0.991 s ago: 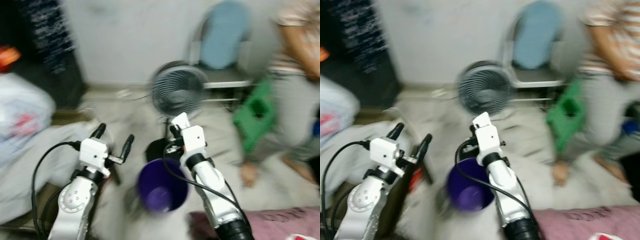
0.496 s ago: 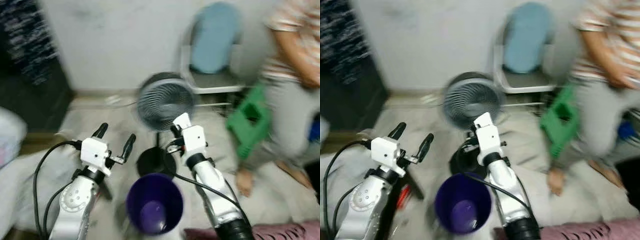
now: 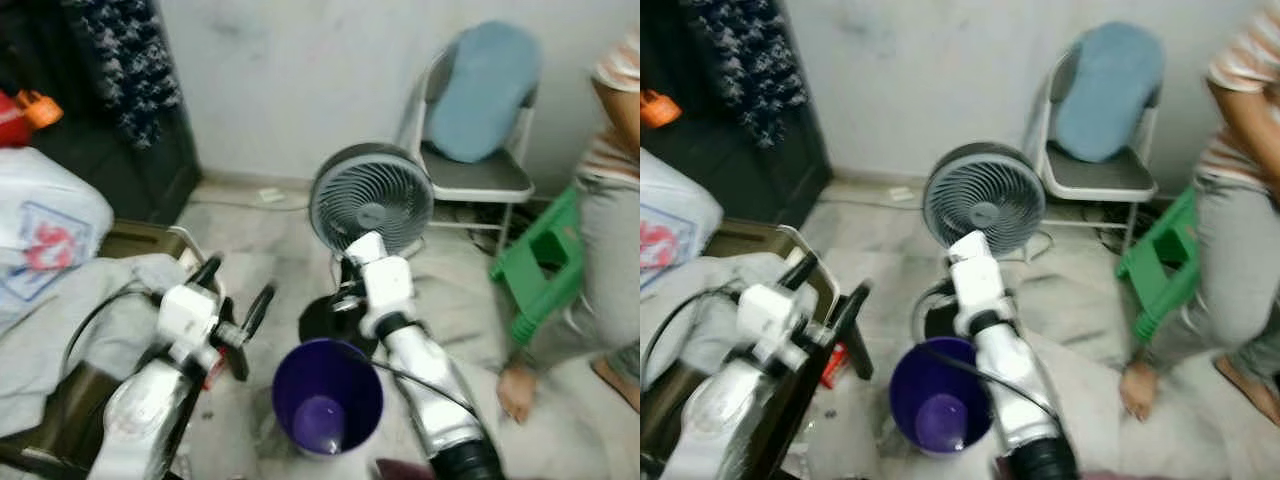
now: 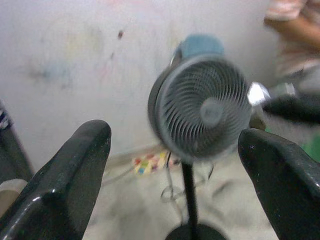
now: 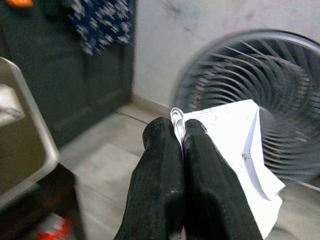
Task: Clean up the room
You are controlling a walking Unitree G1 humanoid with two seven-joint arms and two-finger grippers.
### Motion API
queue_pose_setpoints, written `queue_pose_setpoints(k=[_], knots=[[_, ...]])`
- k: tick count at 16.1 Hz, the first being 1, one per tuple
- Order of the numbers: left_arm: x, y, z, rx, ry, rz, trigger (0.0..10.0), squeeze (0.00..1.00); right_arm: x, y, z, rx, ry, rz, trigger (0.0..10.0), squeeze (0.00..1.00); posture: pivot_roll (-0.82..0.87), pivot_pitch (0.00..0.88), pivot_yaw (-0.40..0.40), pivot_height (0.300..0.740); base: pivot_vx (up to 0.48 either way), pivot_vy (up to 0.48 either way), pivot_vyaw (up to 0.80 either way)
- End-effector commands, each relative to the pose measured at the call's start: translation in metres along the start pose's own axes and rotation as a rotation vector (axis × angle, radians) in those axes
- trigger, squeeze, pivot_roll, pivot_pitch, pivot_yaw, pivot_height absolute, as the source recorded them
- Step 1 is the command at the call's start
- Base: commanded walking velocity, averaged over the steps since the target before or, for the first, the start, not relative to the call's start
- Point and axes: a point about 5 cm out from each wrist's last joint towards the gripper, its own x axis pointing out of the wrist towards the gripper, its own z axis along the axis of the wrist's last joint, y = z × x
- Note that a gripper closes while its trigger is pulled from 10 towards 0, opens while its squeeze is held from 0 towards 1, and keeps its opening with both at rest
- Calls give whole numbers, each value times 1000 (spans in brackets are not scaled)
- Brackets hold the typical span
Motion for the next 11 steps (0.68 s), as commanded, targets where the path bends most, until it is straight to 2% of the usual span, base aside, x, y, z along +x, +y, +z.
queue_pose_setpoints(k=[1, 4, 7, 11], knots=[[3, -2, 9, 14, -37, -33, 10000, 0, -1, -4, -4, -5, 16, -19, 10000, 0, 28, 94, -14, 740, 0, 0, 0], [-7, -1, 15, 55, -26, -146, 10000, 0, 0, -5, -15, 9, 82, -96, 10000, 0, 58, 122, -2, 740, 0, 0, 0], [-12, 0, 21, 66, -21, -182, 10000, 0, 1, -1, -17, -12, 93, -140, 10000, 0, 79, 144, 11, 740, 0, 0, 0], [-21, -2, 26, 59, -3, -214, 10000, 0, 3, -16, -27, -59, 182, -293, 10000, 0, 96, 169, 22, 740, 0, 0, 0]])
